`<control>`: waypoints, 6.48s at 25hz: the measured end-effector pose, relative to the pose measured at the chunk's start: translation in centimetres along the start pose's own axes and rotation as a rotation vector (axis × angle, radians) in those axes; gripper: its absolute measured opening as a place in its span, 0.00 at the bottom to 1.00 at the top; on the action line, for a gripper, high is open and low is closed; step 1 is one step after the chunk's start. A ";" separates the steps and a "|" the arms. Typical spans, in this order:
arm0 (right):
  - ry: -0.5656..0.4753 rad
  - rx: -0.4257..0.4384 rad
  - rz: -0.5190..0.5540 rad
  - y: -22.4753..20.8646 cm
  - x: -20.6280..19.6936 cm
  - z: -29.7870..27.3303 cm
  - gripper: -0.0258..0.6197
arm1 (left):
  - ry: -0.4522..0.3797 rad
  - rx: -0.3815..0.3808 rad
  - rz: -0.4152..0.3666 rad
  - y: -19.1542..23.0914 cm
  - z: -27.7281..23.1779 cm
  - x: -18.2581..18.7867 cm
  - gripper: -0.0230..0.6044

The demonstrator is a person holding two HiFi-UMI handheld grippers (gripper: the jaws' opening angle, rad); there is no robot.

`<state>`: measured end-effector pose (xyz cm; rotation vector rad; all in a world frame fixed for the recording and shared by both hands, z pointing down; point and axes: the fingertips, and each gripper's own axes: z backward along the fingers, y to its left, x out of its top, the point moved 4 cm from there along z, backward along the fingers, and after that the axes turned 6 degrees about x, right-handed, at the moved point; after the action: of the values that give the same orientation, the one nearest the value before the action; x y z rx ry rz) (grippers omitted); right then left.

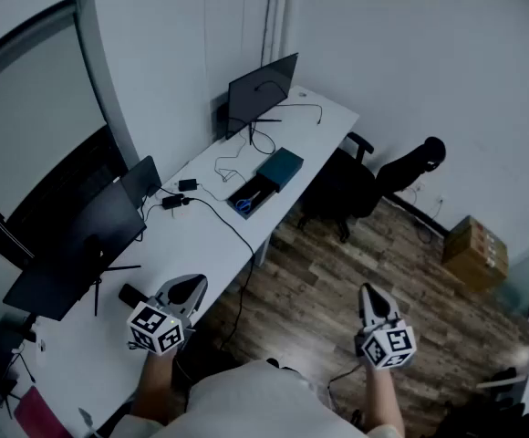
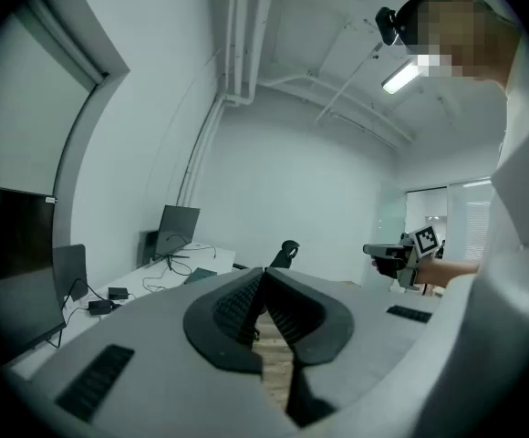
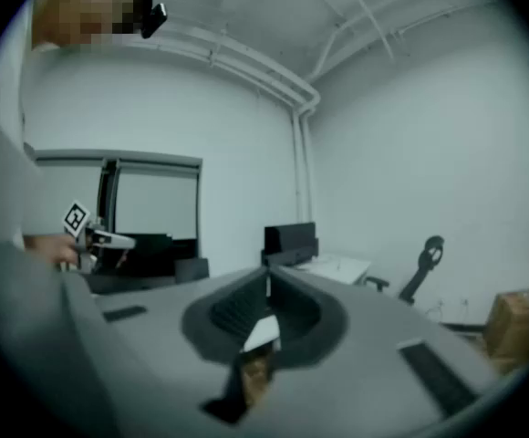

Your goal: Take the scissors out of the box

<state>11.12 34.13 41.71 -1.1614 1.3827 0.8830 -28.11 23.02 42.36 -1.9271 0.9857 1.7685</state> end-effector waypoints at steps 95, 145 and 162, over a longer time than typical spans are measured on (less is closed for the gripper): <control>0.221 0.007 0.006 -10.8 -0.4 -27.9 0.09 | 0.161 -0.091 0.042 16.1 -28.1 0.1 0.09; 0.525 0.448 -0.092 -22.3 -13.6 -50.4 0.09 | 0.997 0.083 -0.184 27.0 -51.2 -24.1 0.23; 0.575 0.396 -0.141 -20.8 -15.9 -51.2 0.09 | 1.393 -0.001 -0.329 29.1 -51.1 -32.6 0.30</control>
<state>17.06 -17.19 66.95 -1.2257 1.8059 0.1486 -10.38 -23.10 88.00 -3.0217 0.8460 0.0334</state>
